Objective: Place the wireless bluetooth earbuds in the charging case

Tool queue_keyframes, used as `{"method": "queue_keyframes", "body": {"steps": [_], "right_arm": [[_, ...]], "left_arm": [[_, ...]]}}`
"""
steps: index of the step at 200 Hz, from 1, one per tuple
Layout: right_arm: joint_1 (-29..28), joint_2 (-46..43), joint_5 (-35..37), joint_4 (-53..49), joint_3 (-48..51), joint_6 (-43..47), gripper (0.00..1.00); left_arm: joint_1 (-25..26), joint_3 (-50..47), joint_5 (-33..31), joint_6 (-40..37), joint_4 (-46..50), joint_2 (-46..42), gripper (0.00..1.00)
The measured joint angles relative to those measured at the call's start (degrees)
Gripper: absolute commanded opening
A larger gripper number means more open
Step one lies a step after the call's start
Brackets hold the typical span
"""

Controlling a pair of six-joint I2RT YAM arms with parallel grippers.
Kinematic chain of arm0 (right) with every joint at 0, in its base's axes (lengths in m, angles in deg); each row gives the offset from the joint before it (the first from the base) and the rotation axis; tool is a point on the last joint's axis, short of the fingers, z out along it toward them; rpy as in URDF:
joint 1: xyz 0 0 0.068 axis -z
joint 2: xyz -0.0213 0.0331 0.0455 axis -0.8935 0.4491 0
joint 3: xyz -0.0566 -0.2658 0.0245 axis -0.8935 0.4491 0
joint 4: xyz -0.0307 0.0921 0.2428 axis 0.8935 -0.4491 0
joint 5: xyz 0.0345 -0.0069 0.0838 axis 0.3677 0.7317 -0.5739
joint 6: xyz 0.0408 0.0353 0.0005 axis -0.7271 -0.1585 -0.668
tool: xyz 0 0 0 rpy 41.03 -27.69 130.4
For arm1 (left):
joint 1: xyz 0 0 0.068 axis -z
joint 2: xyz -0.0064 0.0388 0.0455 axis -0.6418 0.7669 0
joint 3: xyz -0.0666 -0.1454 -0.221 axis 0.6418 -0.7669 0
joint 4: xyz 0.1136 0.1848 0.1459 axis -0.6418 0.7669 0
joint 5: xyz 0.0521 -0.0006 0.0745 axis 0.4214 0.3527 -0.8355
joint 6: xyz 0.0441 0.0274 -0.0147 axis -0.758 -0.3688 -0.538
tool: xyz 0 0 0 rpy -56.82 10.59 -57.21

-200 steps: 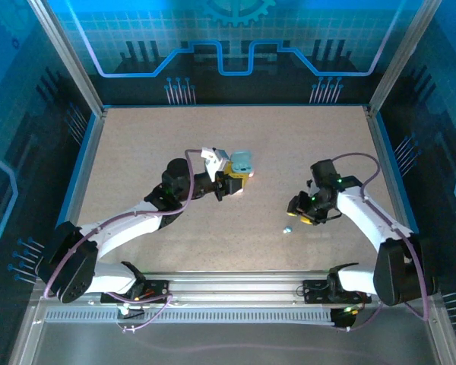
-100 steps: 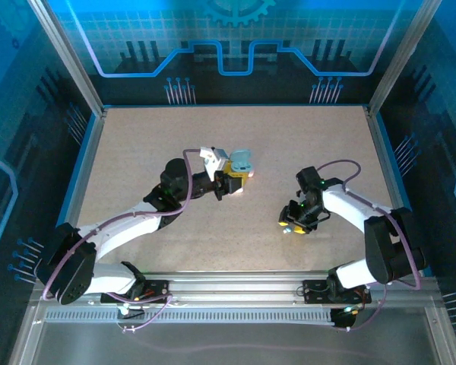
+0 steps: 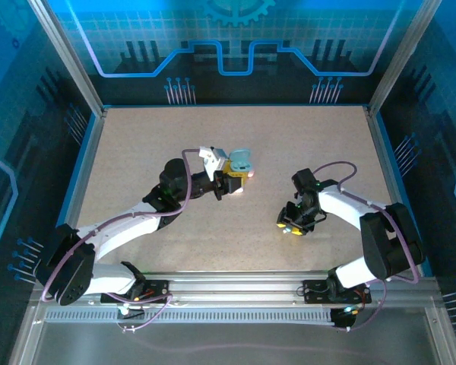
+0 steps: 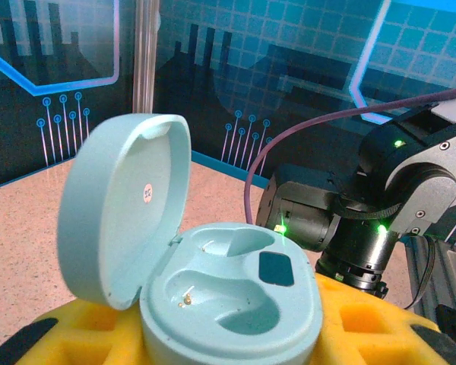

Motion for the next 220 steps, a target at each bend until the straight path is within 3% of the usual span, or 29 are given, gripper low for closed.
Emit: {"method": "queue_keyframes", "body": {"steps": [220], "right_arm": [[-3.9, 5.7, 4.1, -1.2, -5.3, 3.1, 0.4]], "left_arm": [[0.0, -0.4, -0.2, 0.0, 0.2, -0.5, 0.29]]}}
